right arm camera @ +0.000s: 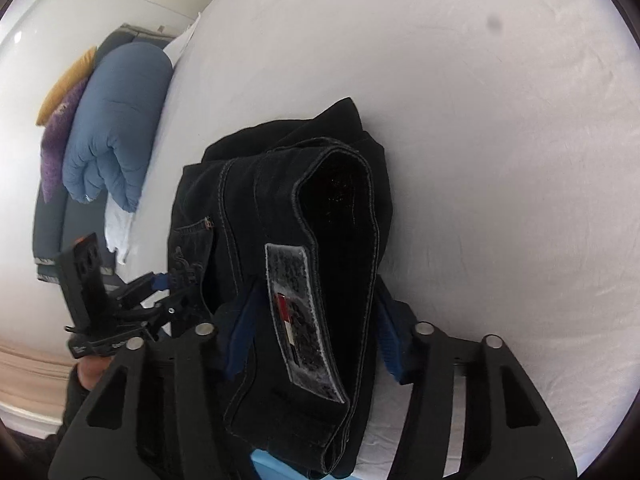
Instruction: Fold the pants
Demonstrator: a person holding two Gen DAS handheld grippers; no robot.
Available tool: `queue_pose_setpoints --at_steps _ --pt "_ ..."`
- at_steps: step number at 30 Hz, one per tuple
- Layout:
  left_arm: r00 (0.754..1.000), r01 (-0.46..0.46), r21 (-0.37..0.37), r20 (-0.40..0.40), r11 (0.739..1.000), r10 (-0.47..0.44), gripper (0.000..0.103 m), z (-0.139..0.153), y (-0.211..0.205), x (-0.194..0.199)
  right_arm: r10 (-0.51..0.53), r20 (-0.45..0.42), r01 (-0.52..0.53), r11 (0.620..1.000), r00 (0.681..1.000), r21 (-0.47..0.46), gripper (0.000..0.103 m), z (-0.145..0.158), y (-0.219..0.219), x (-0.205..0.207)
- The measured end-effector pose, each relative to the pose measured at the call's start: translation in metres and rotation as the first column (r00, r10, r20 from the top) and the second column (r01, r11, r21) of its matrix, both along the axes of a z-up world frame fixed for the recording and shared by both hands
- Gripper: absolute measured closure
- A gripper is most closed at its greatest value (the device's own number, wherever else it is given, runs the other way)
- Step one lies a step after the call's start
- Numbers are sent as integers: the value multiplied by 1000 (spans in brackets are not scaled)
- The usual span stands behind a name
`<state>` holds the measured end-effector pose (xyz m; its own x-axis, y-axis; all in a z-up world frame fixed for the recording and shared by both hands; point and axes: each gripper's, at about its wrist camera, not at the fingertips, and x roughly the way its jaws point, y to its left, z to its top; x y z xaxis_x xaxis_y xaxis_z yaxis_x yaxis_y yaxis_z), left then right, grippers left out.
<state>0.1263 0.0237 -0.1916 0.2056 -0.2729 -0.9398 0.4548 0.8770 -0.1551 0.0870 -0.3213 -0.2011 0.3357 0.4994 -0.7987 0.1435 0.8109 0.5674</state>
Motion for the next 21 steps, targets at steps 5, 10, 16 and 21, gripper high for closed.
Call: queue_pose_setpoints --at_steps 5,10,16,21 --pt "999 28 14 40 1000 -29 72 7 -12 -8 14 34 -11 997 999 -77 81 10 10 -3" --pt "996 35 30 84 999 -37 84 26 -21 -19 68 124 -44 982 990 -185 87 39 18 -15" --pt "984 32 5 173 999 -33 85 67 -32 -18 99 253 -44 976 962 -213 88 93 19 -14" --pt "975 33 -4 220 999 -31 85 90 -46 12 107 312 -35 973 944 -228 88 122 -2 11"
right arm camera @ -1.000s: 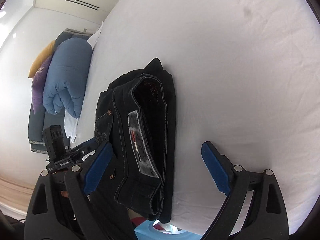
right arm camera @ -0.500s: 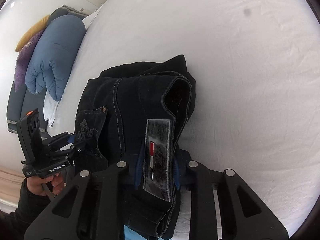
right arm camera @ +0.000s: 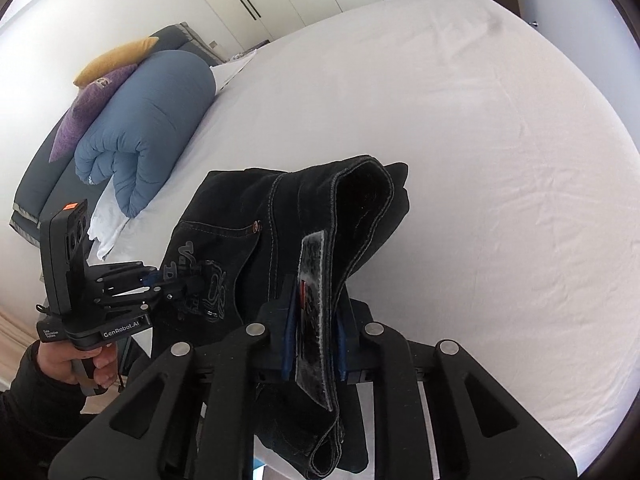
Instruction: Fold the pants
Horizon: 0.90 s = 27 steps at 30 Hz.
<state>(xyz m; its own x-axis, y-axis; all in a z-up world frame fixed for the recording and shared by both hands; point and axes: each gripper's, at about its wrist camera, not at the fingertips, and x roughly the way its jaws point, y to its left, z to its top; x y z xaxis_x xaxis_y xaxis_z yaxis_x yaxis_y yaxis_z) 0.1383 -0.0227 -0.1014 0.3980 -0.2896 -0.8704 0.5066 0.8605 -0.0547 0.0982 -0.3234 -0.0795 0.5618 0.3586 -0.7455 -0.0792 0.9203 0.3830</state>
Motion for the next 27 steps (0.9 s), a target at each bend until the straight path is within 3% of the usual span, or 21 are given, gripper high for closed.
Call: queue_pose_setpoints --at_steps 5,11,15,16,17,18,21,26,27 --pt "1000 5 -2 11 1000 -5 85 -5 -14 35 -22 -6 22 999 1000 47 88 -7 -38 46" --pt "999 13 3 -38 1000 -13 83 -46 -32 80 -67 -52 72 992 996 107 88 -57 -77 97" --pt "999 8 28 -40 1000 -7 73 -67 -39 78 -87 -114 103 984 990 145 84 -92 -99 109" --pt "1000 1 40 -29 999 1 65 -69 -37 72 -92 -118 110 981 989 158 74 -99 -105 109" --pt "1000 -13 54 -16 998 14 60 -69 -29 61 -102 -127 122 979 987 165 53 -105 -110 108" --pt "1000 -25 61 -3 998 25 51 -71 -26 61 -119 -132 141 975 984 173 47 -111 -113 107" --pt "997 -72 53 24 996 71 33 -74 -14 53 -137 -107 157 964 985 214 42 -114 -120 96" --pt "993 -102 75 65 992 97 30 -61 -6 15 -195 -81 205 969 977 141 36 -97 -122 74" --pt "991 -112 76 81 991 106 25 -67 -7 11 -205 -66 212 970 977 122 36 -91 -121 66"
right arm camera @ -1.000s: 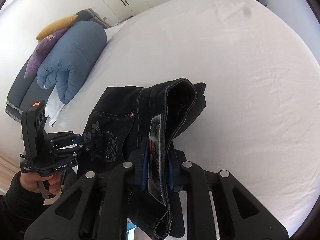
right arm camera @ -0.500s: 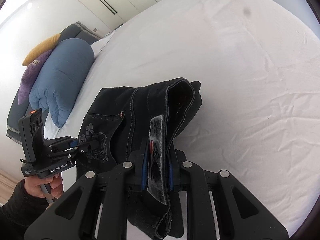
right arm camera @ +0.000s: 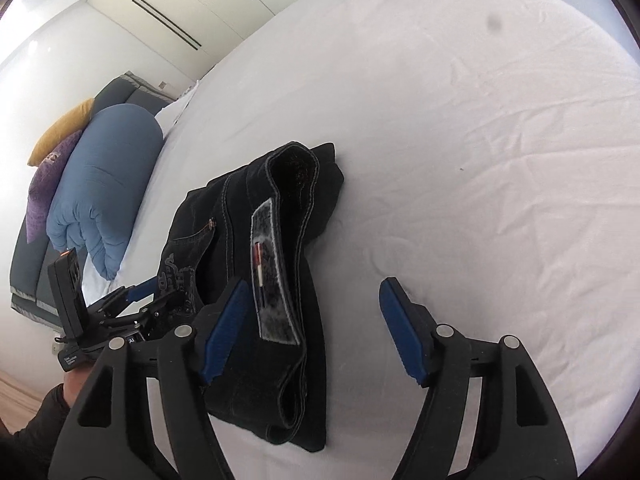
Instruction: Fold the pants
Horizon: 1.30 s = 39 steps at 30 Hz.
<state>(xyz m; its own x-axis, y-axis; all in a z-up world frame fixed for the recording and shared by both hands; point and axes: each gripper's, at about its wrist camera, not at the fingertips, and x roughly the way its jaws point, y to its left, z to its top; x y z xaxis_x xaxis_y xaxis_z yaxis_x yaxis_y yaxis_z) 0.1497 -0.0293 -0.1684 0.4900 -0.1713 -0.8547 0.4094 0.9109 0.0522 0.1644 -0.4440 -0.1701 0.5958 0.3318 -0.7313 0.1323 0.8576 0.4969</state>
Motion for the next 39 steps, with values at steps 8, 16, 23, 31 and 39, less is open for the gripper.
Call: queue_pose_setpoints --at_steps 8,16,23,31,39 --pt "954 -108 -62 275 992 121 0 64 21 -109 22 216 46 951 976 -307 32 84 62 -90" --pt "707 -217 -193 645 957 290 0 225 44 -185 74 586 278 828 807 -487 9 190 146 -194" --pt "784 -204 -237 542 950 304 0 258 35 -182 2 664 417 777 748 -472 1 258 175 -249" --pt "891 -241 -185 348 953 293 0 218 28 -193 -85 486 339 819 870 -463 1 272 181 -273" --pt "941 -215 -115 243 970 238 0 187 8 -197 -152 274 259 874 950 -411 1 230 174 -255"
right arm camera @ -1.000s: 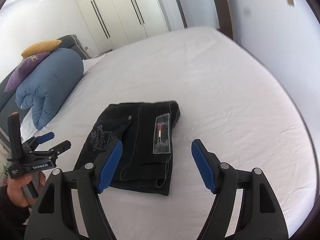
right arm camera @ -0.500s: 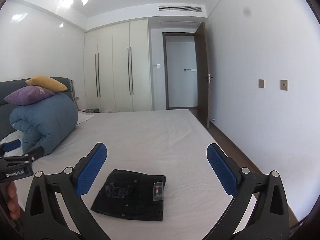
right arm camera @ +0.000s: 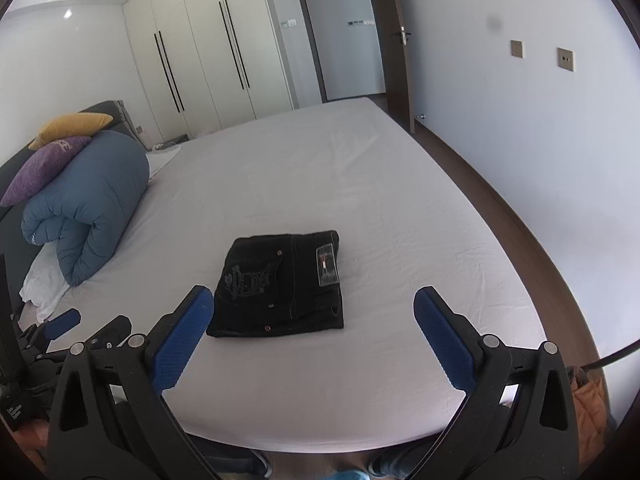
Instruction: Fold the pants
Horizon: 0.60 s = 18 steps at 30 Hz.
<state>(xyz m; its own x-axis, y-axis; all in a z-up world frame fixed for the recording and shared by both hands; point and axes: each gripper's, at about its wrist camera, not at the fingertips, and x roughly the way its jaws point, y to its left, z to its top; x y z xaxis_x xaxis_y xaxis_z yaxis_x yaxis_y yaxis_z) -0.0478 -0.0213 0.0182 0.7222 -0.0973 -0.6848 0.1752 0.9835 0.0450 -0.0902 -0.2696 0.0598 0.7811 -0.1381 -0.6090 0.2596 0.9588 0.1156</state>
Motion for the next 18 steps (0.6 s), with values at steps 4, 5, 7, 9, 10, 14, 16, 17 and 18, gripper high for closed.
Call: queue_pose_setpoints --at_steps 4,5,7,9,10,14,16,17,18 --pt "1000 3 6 -26 1000 -3 0 -6 -3 0 13 -56 -12 1000 998 25 1 -16 2 8" --pt "1000 2 7 -29 1000 -1 0 -7 -4 0 16 -60 -15 1000 998 24 1 -17 1 10" --pt "999 -3 3 -38 1000 3 0 -9 -3 1 19 -62 -18 1000 998 17 1 -18 2 11" --pt "999 -9 2 -45 1000 9 0 -11 -2 2 22 -64 -21 1000 998 14 1 -19 2 13" --pt "999 -12 2 -49 1000 12 0 -12 -1 2 23 -66 -22 1000 998 14 1 -20 3 13" --pt "998 -21 0 -59 1000 21 0 -15 -1 4 27 -74 -26 1000 997 15 1 -21 3 15" --pt "998 -23 2 -61 1000 24 0 -16 -1 5 30 -77 -29 999 997 16 1 -22 3 17" --pt "998 -23 2 -63 1000 23 0 -16 0 5 32 -80 -30 999 996 16 1 -23 3 17" --pt "998 -24 1 -65 1000 24 0 -16 0 5 33 -82 -31 999 996 16 1 -23 3 18"
